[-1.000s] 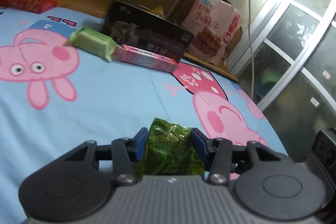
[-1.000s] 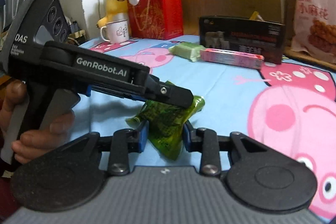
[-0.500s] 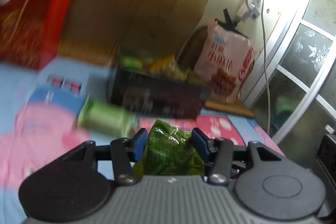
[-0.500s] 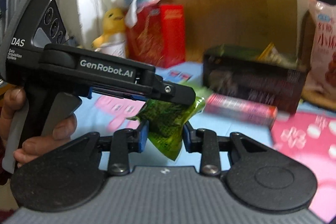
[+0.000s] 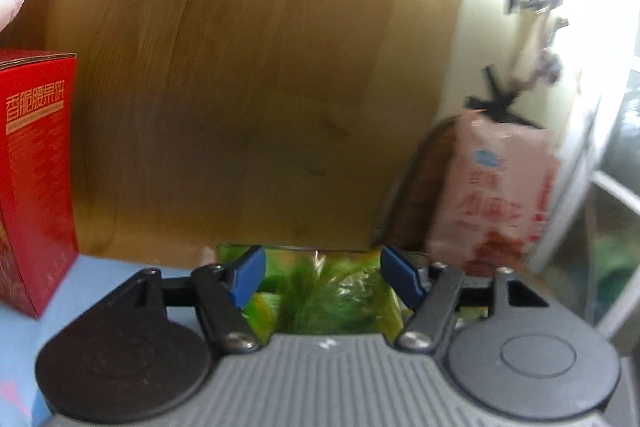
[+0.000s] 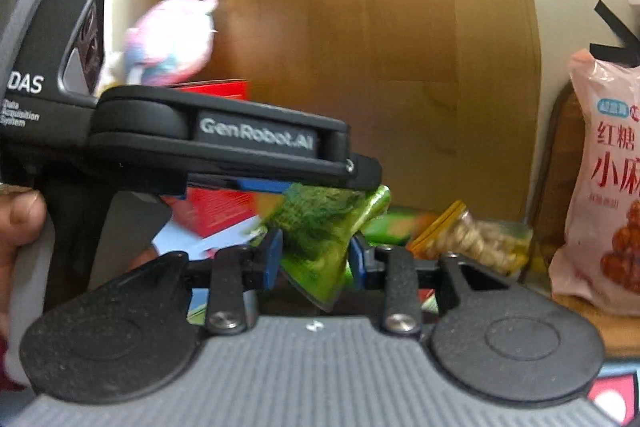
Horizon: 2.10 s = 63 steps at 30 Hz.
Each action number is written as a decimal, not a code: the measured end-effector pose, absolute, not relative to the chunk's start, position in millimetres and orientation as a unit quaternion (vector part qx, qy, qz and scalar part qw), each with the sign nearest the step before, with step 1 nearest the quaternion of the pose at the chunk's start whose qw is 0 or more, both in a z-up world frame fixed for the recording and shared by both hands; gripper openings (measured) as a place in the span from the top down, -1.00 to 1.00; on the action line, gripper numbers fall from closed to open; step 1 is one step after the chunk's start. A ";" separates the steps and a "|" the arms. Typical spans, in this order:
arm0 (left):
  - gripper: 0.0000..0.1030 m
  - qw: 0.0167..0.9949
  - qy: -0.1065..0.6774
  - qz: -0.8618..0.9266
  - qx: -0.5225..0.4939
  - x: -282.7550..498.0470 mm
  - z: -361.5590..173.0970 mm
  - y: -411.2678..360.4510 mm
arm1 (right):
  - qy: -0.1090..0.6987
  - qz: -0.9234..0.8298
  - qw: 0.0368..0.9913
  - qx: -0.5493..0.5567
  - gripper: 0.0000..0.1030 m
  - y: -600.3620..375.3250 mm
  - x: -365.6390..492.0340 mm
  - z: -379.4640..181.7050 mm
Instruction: Organize snacks
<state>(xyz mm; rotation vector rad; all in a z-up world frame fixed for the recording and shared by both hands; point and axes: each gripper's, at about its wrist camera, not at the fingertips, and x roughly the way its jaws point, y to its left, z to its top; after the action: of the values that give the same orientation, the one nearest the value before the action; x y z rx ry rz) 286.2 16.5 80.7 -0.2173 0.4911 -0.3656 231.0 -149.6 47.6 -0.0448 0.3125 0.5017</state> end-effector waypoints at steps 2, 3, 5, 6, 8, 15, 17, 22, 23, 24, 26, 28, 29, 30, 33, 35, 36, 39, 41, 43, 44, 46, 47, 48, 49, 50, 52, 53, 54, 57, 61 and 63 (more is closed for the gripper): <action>-0.26 0.946 0.242 -0.172 -0.130 288.4 77.2 28.2 | 0.155 0.231 0.961 -0.002 -0.20 -158.1 238.4 41.7; -0.27 0.945 0.237 -0.175 -0.143 285.2 75.1 36.8 | 0.152 0.232 0.961 0.022 -0.21 -167.5 236.9 38.8; -0.28 0.946 0.234 -0.163 -0.153 276.6 69.6 52.1 | 0.140 0.230 0.960 0.071 -0.31 -187.2 230.4 31.6; -0.29 0.946 0.238 -0.154 -0.155 273.9 67.0 58.6 | 0.140 0.222 0.961 0.088 -0.33 -195.2 229.2 28.8; -0.29 0.941 0.258 -0.141 -0.170 268.1 59.3 71.8 | 0.136 0.216 0.961 0.104 -0.32 -204.3 225.9 32.6; -0.42 0.918 0.307 -0.127 -0.216 228.4 39.4 108.0 | 0.143 0.285 0.941 0.114 -0.30 -196.6 196.0 45.1; -0.42 0.915 0.318 -0.122 -0.217 214.3 33.5 115.1 | 0.180 0.332 0.923 0.071 -0.31 -178.2 182.0 37.9; -0.43 0.908 0.329 -0.089 -0.245 167.3 9.4 140.6 | 0.242 0.335 0.906 -0.091 -0.31 -115.8 177.8 12.5; -0.42 0.906 0.330 -0.081 -0.254 158.4 4.1 145.8 | 0.247 0.343 0.900 -0.108 -0.32 -107.3 181.9 9.8; -0.42 0.908 0.321 -0.080 -0.259 150.5 1.7 149.3 | 0.251 0.342 0.897 -0.124 -0.32 -100.2 187.0 8.1; -0.43 0.917 0.310 -0.059 -0.245 135.2 3.3 152.5 | 0.271 0.338 0.890 -0.145 -0.33 -88.7 201.5 5.6; -0.48 0.925 0.301 -0.043 -0.230 129.1 3.4 149.7 | 0.288 0.352 0.880 -0.137 -0.33 -85.7 208.4 5.5; -0.49 0.925 0.298 -0.044 -0.231 129.3 3.7 149.8 | 0.295 0.352 0.879 -0.131 -0.28 -86.9 209.9 7.8; -0.50 0.925 0.296 -0.045 -0.232 130.7 5.5 150.2 | 0.297 0.351 0.878 -0.130 -0.19 -86.9 210.3 8.0; -0.50 0.918 0.292 -0.053 -0.262 132.7 3.5 158.6 | 0.289 0.347 0.881 -0.140 -0.06 -85.9 185.7 6.5; -0.50 0.911 0.287 -0.060 -0.291 132.9 0.1 167.2 | 0.274 0.365 0.875 -0.162 -0.03 -79.6 167.9 5.1; -0.50 0.907 0.285 -0.062 -0.303 132.3 -1.4 170.7 | 0.264 0.378 0.870 -0.176 -0.03 -78.8 154.6 5.2; -0.50 0.905 0.283 -0.064 -0.311 131.3 -2.3 172.8 | 0.233 0.428 0.846 -0.217 -0.02 -77.7 107.0 4.3; -0.52 0.907 0.284 -0.064 -0.303 130.7 -1.0 169.8 | 0.219 0.446 0.837 -0.229 0.00 -84.3 82.9 4.9; -0.52 0.910 0.284 -0.061 -0.296 130.0 -0.6 167.2 | 0.223 0.461 0.830 -0.222 0.00 -95.8 66.7 3.4; -0.52 0.911 0.285 -0.060 -0.292 129.4 -0.2 165.8 | 0.224 0.464 0.829 -0.216 0.00 -102.2 60.1 2.7; -0.53 0.913 0.289 -0.062 -0.281 126.9 0.2 161.8 | 0.230 0.466 0.831 -0.198 0.00 -119.0 46.9 1.7; -0.53 0.915 0.291 -0.064 -0.272 125.8 0.9 159.3 | 0.233 0.463 0.834 -0.188 0.00 -126.2 40.8 1.0; -0.53 0.916 0.296 -0.067 -0.264 123.4 1.4 155.8 | 0.234 0.458 0.839 -0.179 -0.03 -131.1 35.2 0.7; -0.53 0.918 0.297 -0.068 -0.255 119.8 2.1 153.0 | 0.234 0.450 0.845 -0.168 -0.04 -138.4 29.3 0.0; -0.53 0.919 0.299 -0.069 -0.247 114.3 2.4 150.1 | 0.234 0.441 0.852 -0.156 -0.11 -145.1 25.4 -2.1; -0.54 0.921 0.301 -0.073 -0.234 102.2 2.3 145.1 | 0.238 0.426 0.864 -0.127 -0.39 -156.9 17.5 -3.7; -0.54 0.923 0.302 -0.077 -0.225 93.6 2.4 141.2 | 0.239 0.422 0.868 -0.106 -0.42 -162.3 14.5 -3.7; -0.54 0.924 0.302 -0.079 -0.219 86.7 2.6 138.4 | 0.237 0.419 0.872 -0.087 -0.44 -165.1 12.6 -3.6; -0.65 0.923 0.302 -0.096 -0.220 64.6 4.2 133.6 | 0.228 0.398 0.888 -0.040 -0.73 -173.1 7.9 -3.4; -0.69 0.924 0.302 -0.102 -0.214 41.7 2.8 125.9 | 0.252 0.382 0.889 0.013 -0.89 -176.9 12.8 -5.8; -0.69 0.926 0.300 -0.103 -0.203 33.2 2.4 120.9 | 0.288 0.376 0.881 0.012 -0.93 -171.9 17.7 -10.0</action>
<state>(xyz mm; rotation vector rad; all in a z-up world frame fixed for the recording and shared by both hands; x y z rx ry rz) 33.2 120.9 2.4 -0.4162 0.6148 -0.2116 17.7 -171.9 -10.0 0.0244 0.6010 0.7829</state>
